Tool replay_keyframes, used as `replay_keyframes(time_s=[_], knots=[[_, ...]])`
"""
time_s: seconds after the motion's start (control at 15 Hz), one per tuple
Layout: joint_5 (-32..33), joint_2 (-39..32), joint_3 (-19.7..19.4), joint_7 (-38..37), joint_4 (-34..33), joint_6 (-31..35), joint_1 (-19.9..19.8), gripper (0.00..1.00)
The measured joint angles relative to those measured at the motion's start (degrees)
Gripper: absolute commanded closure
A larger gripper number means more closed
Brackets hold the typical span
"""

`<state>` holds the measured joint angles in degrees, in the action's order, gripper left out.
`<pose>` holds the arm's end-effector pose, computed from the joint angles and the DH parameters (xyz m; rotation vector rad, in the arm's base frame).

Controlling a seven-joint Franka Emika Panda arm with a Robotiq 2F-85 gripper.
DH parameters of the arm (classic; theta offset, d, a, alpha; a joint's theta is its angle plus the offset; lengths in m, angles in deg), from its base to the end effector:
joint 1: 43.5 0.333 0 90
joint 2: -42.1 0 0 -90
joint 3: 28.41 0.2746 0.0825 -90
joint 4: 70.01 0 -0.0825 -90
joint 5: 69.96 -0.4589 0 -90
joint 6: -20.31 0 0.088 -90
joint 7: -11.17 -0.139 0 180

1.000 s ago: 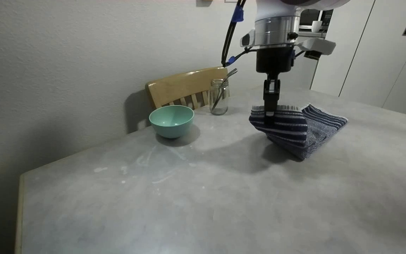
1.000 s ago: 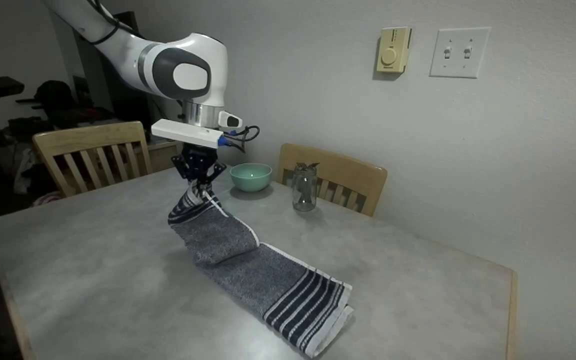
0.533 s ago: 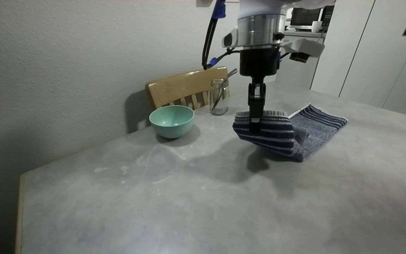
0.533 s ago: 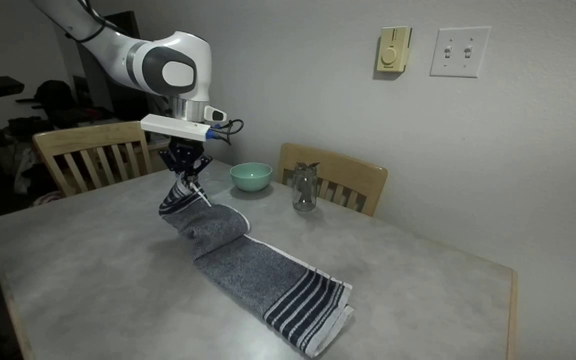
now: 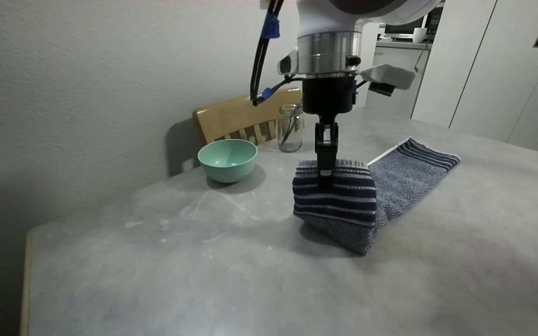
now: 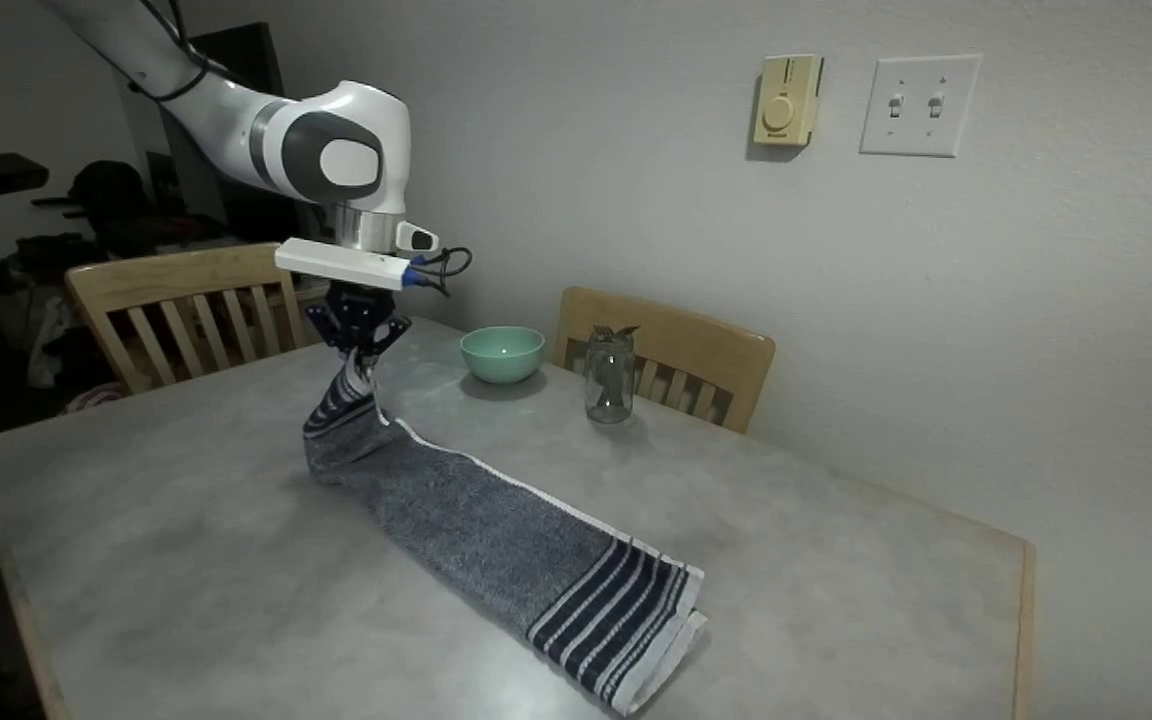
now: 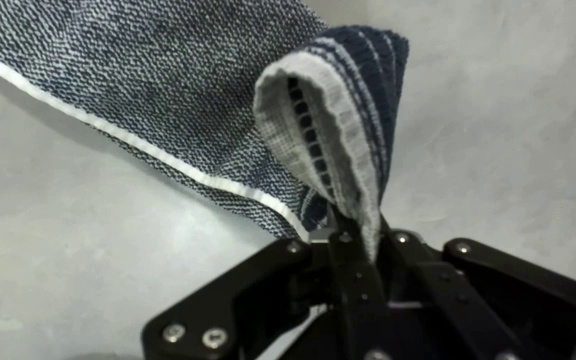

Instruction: Unfold the towel

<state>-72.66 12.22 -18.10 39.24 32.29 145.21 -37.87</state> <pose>0.6480 0.1897 0.1398 -2.8054 -1.0571 0.1588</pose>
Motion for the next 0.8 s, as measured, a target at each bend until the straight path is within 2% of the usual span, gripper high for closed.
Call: replay_keyframes(time_s=[0.2,0.27,0.6,0.8], knots=[[0.23,-0.73,0.00,0.01,-0.62,0.00,0.10,0.98],[0.32,-0.84,0.00,0.01,-0.73,0.00,0.13,0.73],[1.41,-0.90,0.20,0.07,-0.76,-0.16,0.80,0.38],[1.44,-0.88,2.04,1.47,-0.76,-1.96,0.95,0.17]])
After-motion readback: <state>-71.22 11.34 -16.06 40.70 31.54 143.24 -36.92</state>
